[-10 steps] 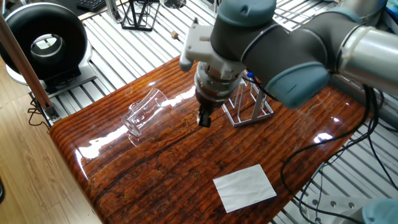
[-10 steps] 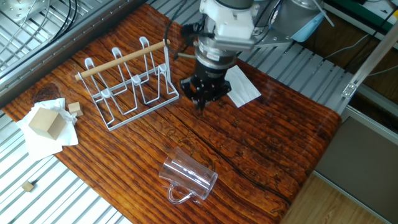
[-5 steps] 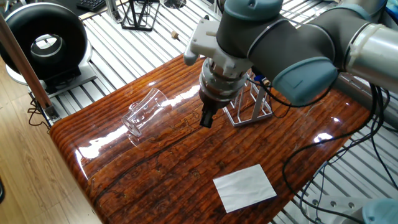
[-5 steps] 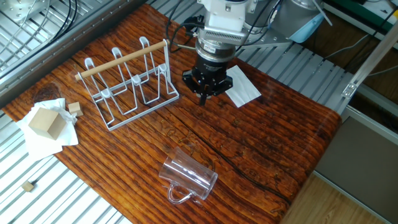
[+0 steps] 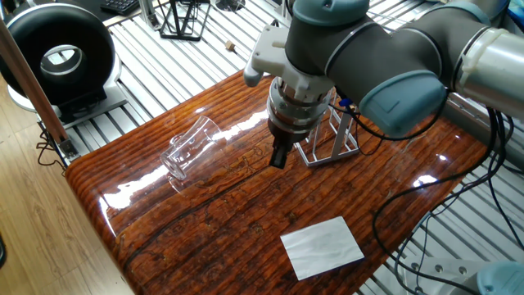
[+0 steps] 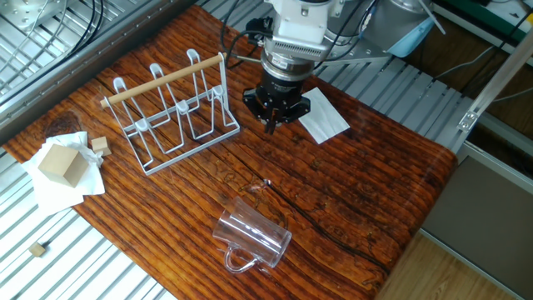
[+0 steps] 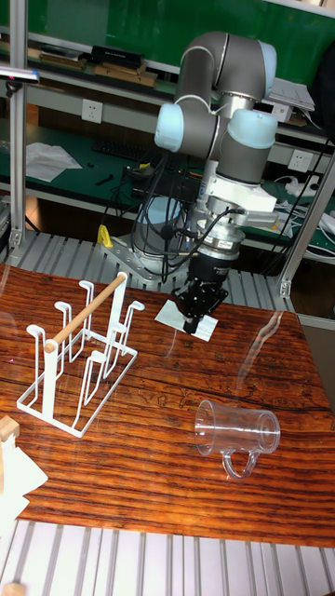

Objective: Put the cup on the cup rack

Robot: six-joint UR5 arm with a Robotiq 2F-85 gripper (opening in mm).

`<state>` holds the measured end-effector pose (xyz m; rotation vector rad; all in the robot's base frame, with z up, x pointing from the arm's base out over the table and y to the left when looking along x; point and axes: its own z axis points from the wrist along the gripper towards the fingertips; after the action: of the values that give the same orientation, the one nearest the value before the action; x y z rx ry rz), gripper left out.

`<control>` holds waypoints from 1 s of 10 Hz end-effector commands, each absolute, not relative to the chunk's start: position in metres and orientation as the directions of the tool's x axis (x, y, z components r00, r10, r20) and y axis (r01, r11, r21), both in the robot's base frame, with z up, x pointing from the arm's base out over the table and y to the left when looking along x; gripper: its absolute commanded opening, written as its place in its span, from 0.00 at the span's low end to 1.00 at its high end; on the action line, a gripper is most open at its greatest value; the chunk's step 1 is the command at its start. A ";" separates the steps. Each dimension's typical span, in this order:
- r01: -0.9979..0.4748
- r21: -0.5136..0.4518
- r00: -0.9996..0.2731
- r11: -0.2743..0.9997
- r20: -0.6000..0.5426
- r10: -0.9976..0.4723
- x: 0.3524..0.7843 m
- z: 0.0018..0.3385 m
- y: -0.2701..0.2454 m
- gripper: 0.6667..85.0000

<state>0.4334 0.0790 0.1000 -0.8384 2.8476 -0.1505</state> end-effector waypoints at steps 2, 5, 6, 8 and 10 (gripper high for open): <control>-0.523 -0.185 -0.827 0.832 -0.125 -0.548 0.432 0.108 0.062 0.15; -0.495 -0.138 -0.851 0.858 -0.126 -0.510 0.396 0.109 0.039 0.13; -0.499 -0.143 -0.849 0.855 -0.119 -0.515 0.392 0.108 0.034 0.13; -0.501 -0.137 -0.847 0.854 -0.126 -0.517 0.393 0.108 0.037 0.13; -0.497 -0.140 -0.848 0.857 -0.133 -0.513 0.395 0.108 0.037 0.12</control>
<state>0.3971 0.0368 0.1071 -0.8021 2.8703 -0.1725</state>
